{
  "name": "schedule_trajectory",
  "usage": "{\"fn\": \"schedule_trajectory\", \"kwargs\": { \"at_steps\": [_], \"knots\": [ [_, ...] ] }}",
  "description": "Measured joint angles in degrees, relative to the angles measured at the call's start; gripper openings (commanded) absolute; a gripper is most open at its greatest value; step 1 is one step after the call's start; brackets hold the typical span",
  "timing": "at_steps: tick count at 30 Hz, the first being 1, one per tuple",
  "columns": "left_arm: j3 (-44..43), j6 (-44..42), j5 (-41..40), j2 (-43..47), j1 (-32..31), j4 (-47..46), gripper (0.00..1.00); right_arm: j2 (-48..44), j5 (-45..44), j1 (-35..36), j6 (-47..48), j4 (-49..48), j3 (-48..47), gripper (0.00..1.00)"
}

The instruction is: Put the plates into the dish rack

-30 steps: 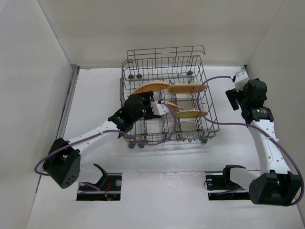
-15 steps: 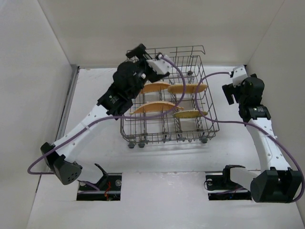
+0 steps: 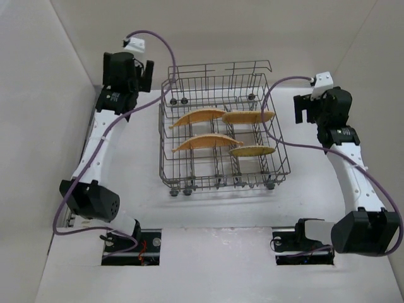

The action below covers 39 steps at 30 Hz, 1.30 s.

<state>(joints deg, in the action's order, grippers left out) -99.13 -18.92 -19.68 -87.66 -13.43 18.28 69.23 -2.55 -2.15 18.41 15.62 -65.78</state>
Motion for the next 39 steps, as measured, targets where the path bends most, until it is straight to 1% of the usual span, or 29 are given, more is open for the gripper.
{"fn": "schedule_trajectory", "kwargs": {
  "at_steps": [4,8,10,13,18,24,29,33,39],
  "knots": [
    [5.4,9.3,5.4,-2.7,11.5,5.0,1.0,6.5,0.9,-1.2,-4.9,3.5,-6.7,1.0],
    [9.9,15.2,10.3,-7.2,21.8,8.7,1.0,12.0,2.0,-5.6,-10.4,6.8,-9.8,1.0],
    [11.3,17.0,12.1,-9.2,25.1,10.0,1.0,13.6,2.7,-7.7,-12.6,8.5,-9.9,1.0],
    [12.6,19.0,15.1,-11.3,27.5,11.5,1.0,14.9,3.7,-9.6,-15.7,10.3,-9.9,1.0],
    [14.4,21.0,19.3,-12.2,27.9,11.8,1.0,16.5,4.5,-9.7,-18.4,12.0,-10.2,1.0],
    [14.4,21.8,21.0,-12.3,25.1,11.6,1.0,19.8,4.5,-9.9,-20.2,15.3,-11.4,1.0],
    [14.4,21.8,21.4,-12.9,23.1,11.6,1.0,20.0,4.5,-10.3,-20.7,16.6,-11.5,1.0],
    [14.4,21.5,20.7,-12.9,22.0,11.5,1.0,20.0,4.5,-10.4,-20.6,17.5,-11.6,1.0],
    [14.4,20.2,15.5,-13.7,18.5,11.8,1.0,20.0,4.0,-10.6,-20.2,18.9,-12.3,1.0]
  ]
}}
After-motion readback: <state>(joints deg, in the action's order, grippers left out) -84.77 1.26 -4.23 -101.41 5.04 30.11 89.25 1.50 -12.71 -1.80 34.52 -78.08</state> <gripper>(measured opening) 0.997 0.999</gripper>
